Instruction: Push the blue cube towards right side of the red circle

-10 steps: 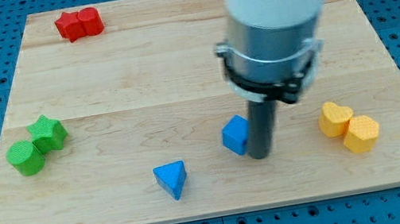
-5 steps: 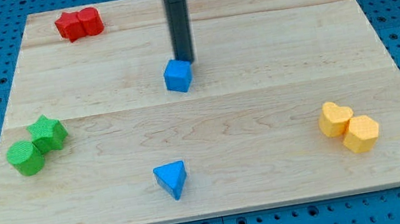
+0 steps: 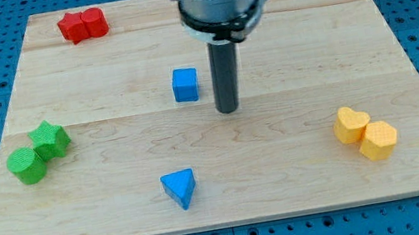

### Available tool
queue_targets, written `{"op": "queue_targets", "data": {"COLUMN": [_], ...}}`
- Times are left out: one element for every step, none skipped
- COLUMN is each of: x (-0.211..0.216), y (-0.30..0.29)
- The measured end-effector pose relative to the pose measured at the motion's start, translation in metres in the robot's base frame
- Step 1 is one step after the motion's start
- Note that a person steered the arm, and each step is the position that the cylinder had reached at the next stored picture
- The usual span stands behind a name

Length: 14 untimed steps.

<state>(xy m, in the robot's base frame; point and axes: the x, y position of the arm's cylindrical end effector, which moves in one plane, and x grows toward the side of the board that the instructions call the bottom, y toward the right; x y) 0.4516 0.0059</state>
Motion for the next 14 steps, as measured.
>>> {"op": "queue_targets", "data": {"x": [-0.018,-0.027,-0.032,-0.049,-0.09,-0.121,-0.147,-0.152,-0.159,-0.184,-0.193,-0.203,-0.198,-0.121], "y": [-0.037,-0.06,-0.041,-0.015,-0.02,-0.003,0.0,-0.045,-0.089,-0.076,-0.077,-0.098,-0.081,-0.045]}}
